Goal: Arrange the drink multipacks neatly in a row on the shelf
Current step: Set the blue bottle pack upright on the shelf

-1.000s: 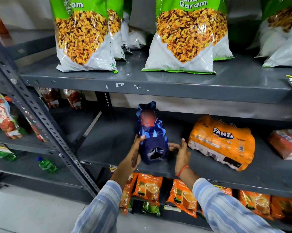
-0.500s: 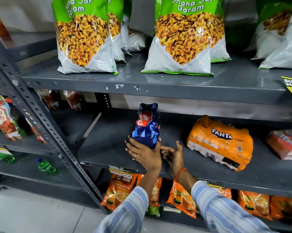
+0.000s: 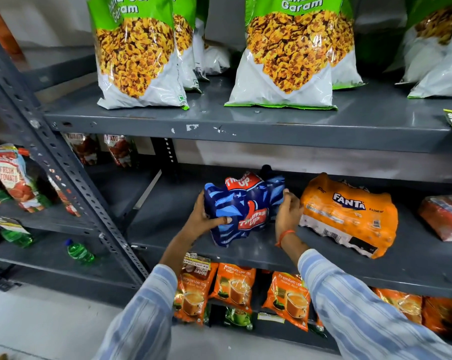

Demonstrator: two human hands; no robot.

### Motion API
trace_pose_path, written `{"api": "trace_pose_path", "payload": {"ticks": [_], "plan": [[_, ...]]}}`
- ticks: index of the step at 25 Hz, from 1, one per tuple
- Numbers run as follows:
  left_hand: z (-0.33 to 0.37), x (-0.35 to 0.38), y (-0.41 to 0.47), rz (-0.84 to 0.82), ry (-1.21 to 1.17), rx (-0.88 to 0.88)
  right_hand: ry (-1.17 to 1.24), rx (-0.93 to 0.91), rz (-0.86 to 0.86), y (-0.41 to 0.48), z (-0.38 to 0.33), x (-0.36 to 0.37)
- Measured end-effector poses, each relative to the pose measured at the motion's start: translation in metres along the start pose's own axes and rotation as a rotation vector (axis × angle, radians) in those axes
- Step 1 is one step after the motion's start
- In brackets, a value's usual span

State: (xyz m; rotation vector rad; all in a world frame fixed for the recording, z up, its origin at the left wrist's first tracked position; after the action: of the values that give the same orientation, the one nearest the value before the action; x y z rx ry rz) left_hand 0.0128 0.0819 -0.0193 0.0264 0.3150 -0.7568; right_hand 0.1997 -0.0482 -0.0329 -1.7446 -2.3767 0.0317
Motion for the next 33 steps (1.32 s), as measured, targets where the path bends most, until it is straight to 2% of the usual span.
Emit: {"api": "trace_pose_path", "payload": {"ticks": [3,6,9,11,22,28,29,31,33], "plan": [[-0.01,-0.015,0.006,-0.082,0.003,-0.009,0.024,0.021,-0.097,-0.006,0.005,0.0],[-0.019,-0.022,-0.001,0.067,0.025,-0.04,0.134,0.133,-0.177,-0.017,0.01,0.0],[-0.027,-0.019,-0.019,0.246,-0.021,0.011,-0.007,0.028,-0.126,-0.037,0.012,-0.005],[-0.031,-0.018,-0.029,0.293,-0.038,0.04,-0.045,-0.022,-0.064,-0.052,0.017,-0.006],[-0.036,-0.009,-0.045,0.271,-0.028,0.052,0.033,-0.004,0.059,-0.07,0.028,-0.018],[-0.031,0.005,-0.048,0.283,-0.017,0.02,0.077,0.003,0.018,-0.068,0.024,-0.029],[-0.028,0.012,-0.051,0.295,0.012,0.014,0.068,-0.002,0.015,-0.068,0.022,-0.031],[-0.012,0.033,-0.059,0.371,0.216,0.028,0.026,-0.074,0.025,-0.066,0.012,-0.04],[0.016,0.059,-0.07,0.466,0.452,0.127,-0.074,-0.21,0.01,-0.061,-0.01,-0.05]]}}
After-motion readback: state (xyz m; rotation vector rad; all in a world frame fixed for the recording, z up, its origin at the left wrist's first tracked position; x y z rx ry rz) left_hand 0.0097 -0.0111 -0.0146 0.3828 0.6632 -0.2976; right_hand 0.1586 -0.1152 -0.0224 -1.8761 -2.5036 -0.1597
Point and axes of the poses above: each hand's wrist, its own y-axis towards the middle knuckle, its own x-axis out of the palm, z = x × y, the point moved 6 cm from there along y, towards the middle knuckle, and after that the axes turned 5 degrees about y, right-handed, at the moved point
